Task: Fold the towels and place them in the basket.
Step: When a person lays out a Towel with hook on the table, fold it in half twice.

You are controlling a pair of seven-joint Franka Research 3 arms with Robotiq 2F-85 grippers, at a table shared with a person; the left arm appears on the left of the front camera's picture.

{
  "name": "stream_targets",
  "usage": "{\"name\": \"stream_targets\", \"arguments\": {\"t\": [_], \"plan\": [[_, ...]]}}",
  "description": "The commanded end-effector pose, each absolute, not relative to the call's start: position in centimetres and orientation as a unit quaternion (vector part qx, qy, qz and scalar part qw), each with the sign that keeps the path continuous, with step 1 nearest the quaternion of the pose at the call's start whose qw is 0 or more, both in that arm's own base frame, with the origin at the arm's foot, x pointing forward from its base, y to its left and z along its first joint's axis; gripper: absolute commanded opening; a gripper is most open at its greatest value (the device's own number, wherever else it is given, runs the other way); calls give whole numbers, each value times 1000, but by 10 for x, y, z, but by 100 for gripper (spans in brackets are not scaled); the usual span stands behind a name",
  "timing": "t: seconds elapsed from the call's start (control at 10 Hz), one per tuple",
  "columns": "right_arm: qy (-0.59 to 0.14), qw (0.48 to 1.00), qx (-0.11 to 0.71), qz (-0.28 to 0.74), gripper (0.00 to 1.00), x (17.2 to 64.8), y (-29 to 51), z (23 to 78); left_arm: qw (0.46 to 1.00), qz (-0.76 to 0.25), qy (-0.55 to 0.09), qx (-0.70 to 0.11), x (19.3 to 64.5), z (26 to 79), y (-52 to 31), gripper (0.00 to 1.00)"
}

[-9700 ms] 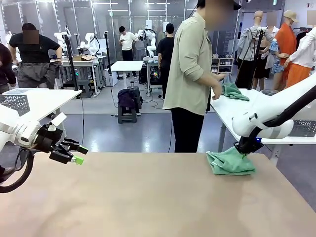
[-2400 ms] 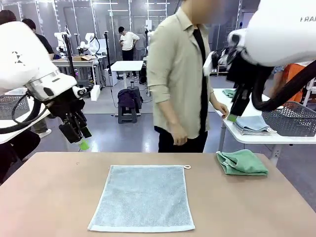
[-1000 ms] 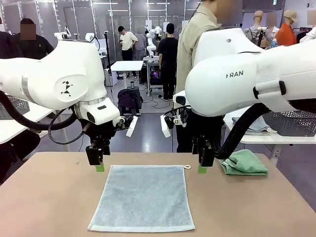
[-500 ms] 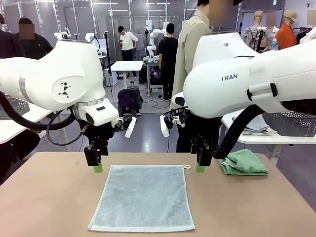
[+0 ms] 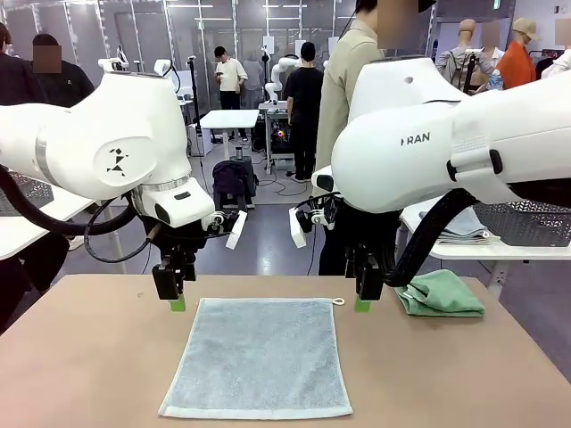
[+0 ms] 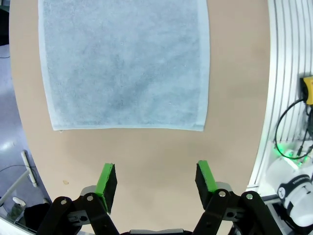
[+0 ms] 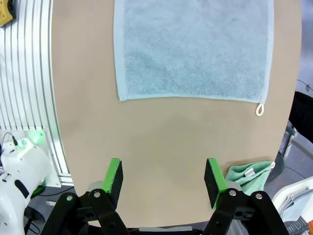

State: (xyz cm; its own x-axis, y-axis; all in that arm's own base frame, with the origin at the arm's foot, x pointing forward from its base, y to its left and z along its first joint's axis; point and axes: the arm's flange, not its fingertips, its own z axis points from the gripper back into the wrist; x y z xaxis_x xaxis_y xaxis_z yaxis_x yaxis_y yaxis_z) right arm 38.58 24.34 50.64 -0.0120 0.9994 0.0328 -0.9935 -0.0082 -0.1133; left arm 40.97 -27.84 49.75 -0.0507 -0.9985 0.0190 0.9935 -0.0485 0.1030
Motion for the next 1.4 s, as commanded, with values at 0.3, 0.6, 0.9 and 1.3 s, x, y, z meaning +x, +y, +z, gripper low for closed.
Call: {"name": "stream_targets", "arguments": {"t": [0.3,0.6,0.9,1.3], "plan": [[-56,681,2,730,84,366,246,466,699,-715,-32,-4,365,472,-261,82],[-54,706,-1,706,84,350,252,431,691,-722,-33,-29,338,448,-255,82],[-60,722,-17,689,84,353,264,393,692,-720,-34,-28,330,411,-264,82],[-37,734,-18,678,84,365,275,347,703,-710,-27,-24,335,366,-265,82]]}}
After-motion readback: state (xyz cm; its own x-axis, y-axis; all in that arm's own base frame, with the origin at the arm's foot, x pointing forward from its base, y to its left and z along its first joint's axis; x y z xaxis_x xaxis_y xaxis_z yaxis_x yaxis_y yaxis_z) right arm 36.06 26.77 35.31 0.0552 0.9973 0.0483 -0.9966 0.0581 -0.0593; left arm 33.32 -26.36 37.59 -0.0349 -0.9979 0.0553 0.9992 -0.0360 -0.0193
